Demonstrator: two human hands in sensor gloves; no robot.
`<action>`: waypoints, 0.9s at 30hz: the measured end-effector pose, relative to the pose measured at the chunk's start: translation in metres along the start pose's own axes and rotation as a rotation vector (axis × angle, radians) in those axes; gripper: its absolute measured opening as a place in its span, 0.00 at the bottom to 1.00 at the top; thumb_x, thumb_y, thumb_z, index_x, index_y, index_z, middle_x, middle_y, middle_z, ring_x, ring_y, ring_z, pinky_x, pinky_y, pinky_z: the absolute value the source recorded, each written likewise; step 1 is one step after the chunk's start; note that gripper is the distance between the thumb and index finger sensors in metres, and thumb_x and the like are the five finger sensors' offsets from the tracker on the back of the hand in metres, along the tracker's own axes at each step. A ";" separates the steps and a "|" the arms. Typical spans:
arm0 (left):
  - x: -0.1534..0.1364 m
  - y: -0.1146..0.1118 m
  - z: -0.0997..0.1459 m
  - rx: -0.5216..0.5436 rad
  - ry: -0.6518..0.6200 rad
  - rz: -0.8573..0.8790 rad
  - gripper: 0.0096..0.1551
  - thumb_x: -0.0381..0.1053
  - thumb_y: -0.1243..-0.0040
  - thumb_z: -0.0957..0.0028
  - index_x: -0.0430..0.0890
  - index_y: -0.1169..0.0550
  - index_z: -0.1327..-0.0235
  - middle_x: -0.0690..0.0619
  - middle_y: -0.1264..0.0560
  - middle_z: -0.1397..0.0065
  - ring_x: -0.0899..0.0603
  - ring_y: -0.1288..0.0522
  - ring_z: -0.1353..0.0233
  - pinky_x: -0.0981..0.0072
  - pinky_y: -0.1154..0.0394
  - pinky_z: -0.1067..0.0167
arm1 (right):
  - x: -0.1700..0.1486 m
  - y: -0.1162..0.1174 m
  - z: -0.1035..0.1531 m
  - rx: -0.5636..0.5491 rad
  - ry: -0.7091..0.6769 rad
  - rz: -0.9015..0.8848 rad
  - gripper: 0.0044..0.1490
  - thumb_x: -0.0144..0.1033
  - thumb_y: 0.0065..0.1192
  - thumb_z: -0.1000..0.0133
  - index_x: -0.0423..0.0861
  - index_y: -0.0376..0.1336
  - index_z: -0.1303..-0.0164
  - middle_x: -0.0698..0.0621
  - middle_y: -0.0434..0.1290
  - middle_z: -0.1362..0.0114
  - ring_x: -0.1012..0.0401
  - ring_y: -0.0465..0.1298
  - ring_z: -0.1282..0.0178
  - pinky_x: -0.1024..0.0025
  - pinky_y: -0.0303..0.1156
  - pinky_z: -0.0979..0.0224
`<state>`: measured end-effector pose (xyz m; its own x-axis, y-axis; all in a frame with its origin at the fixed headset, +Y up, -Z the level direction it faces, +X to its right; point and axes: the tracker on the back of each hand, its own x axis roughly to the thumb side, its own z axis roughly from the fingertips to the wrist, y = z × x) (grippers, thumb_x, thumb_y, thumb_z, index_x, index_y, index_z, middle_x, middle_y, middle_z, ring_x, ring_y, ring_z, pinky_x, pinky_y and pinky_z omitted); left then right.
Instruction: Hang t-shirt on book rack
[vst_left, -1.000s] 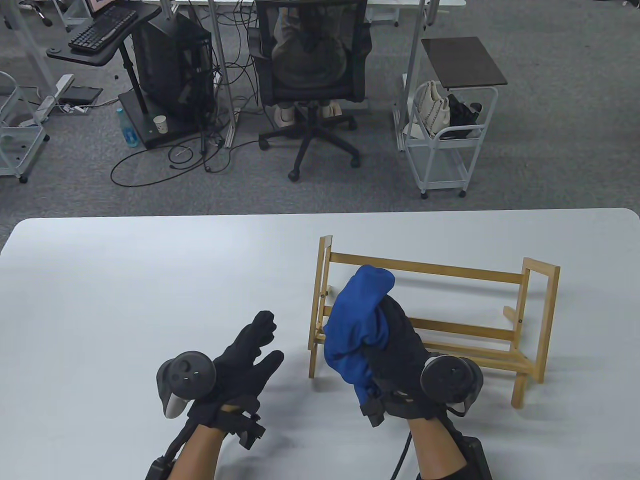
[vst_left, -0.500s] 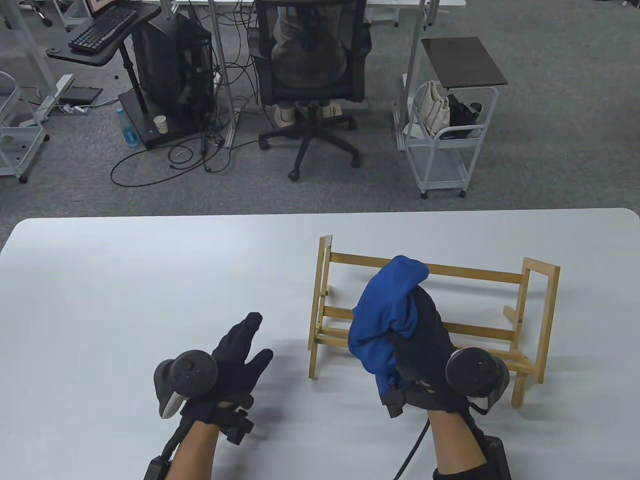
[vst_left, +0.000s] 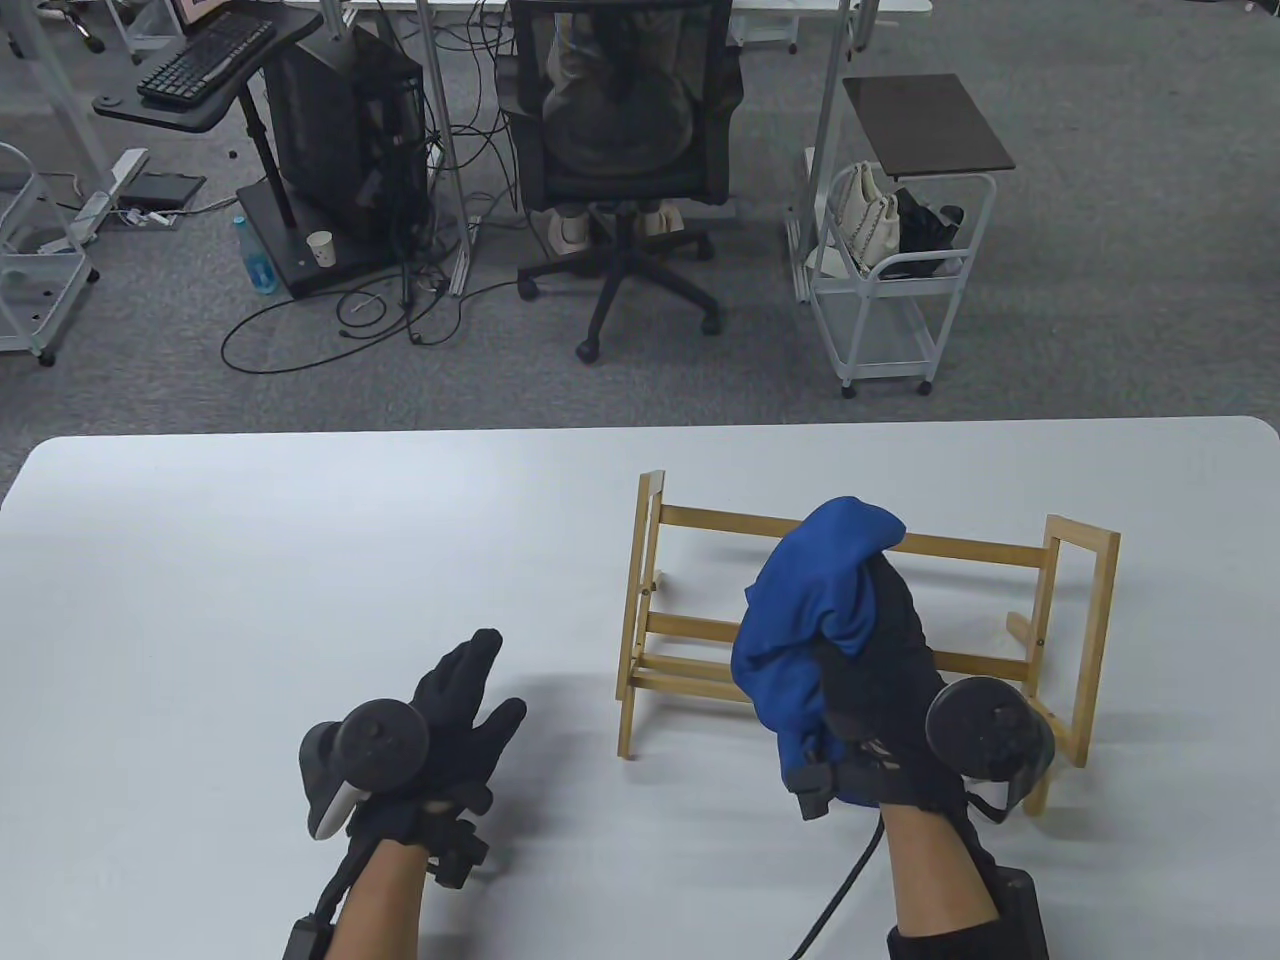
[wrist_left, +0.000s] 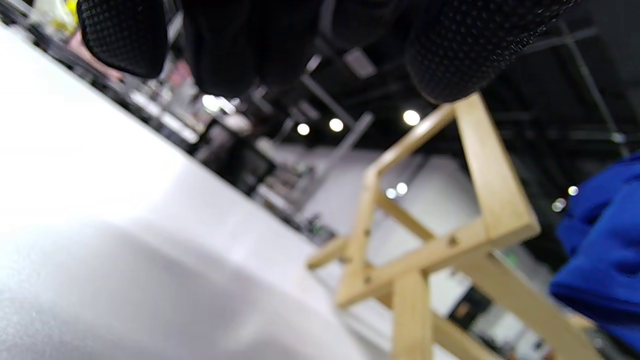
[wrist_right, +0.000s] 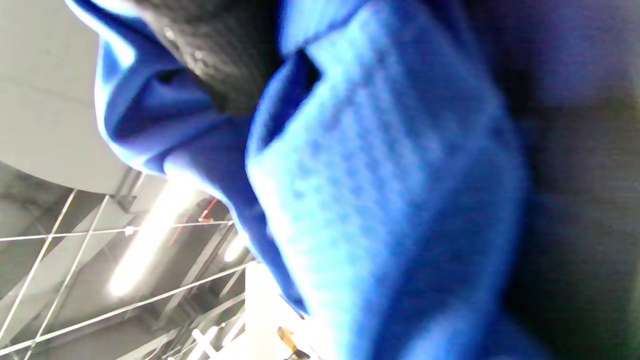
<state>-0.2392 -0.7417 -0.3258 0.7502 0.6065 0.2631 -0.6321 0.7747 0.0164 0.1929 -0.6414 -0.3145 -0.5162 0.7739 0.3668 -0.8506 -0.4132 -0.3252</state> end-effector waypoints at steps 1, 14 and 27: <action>-0.001 0.000 0.000 -0.001 0.003 -0.004 0.42 0.67 0.43 0.38 0.60 0.46 0.16 0.44 0.38 0.15 0.32 0.33 0.19 0.33 0.33 0.29 | -0.001 -0.002 -0.001 -0.005 0.007 0.003 0.47 0.38 0.69 0.39 0.59 0.44 0.17 0.38 0.55 0.18 0.39 0.65 0.24 0.42 0.66 0.26; -0.007 0.002 0.002 -0.003 0.058 -0.062 0.42 0.69 0.45 0.38 0.60 0.47 0.15 0.43 0.40 0.15 0.31 0.36 0.18 0.31 0.36 0.29 | -0.013 -0.016 -0.015 -0.036 0.121 0.042 0.47 0.38 0.69 0.38 0.59 0.44 0.17 0.39 0.54 0.17 0.39 0.64 0.24 0.42 0.65 0.25; -0.007 0.002 0.002 -0.015 0.075 -0.092 0.43 0.70 0.45 0.39 0.60 0.47 0.15 0.42 0.41 0.14 0.30 0.38 0.17 0.30 0.37 0.29 | -0.037 -0.011 -0.045 -0.058 0.350 0.107 0.47 0.39 0.68 0.38 0.58 0.42 0.16 0.38 0.52 0.17 0.38 0.63 0.24 0.41 0.64 0.25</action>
<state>-0.2456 -0.7446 -0.3254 0.8177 0.5441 0.1881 -0.5575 0.8298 0.0230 0.2254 -0.6440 -0.3633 -0.5279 0.8492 0.0108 -0.7813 -0.4806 -0.3983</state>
